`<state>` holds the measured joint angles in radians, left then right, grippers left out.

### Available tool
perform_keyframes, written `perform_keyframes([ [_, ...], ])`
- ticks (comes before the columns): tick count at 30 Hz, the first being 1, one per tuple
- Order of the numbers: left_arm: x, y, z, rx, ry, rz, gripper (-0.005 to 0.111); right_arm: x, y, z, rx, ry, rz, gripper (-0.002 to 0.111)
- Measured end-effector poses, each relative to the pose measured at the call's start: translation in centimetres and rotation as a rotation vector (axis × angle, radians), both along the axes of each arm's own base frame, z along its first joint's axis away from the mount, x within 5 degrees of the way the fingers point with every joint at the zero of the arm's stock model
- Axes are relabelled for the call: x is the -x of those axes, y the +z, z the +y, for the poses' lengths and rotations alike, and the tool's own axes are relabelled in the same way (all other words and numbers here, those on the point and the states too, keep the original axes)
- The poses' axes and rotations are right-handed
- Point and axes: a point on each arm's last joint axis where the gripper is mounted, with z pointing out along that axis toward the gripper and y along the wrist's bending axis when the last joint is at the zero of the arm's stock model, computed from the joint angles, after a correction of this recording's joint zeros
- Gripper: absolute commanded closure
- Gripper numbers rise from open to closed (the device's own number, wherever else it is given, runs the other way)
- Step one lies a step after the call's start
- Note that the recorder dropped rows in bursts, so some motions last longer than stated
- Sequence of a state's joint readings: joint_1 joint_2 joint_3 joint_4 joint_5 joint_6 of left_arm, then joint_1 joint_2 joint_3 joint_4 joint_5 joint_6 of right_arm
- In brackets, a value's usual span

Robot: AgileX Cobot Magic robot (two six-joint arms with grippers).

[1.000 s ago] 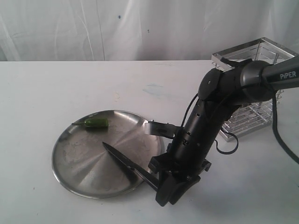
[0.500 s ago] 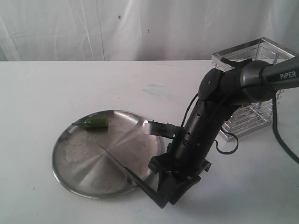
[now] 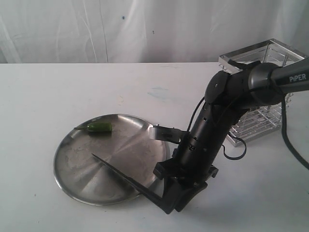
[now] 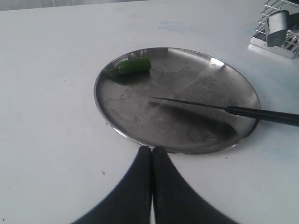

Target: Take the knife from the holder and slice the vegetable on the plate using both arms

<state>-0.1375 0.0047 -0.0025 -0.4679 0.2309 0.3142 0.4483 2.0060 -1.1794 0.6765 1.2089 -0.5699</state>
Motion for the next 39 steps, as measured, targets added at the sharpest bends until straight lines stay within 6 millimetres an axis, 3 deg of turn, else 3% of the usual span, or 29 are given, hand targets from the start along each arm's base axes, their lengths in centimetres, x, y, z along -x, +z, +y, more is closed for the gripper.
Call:
perform_keyframes([
  [22, 0.0, 0.0, 0.0, 0.0, 0.0, 0.0, 0.107, -0.5, -0.1, 0.3, -0.013, -0.067, -0.038, 0.078],
  [39, 0.0, 0.0, 0.0, 0.0, 0.0, 0.0, 0.107, -1.4, 2.2, 1.7, -0.131, -0.126, -0.017, 0.078],
])
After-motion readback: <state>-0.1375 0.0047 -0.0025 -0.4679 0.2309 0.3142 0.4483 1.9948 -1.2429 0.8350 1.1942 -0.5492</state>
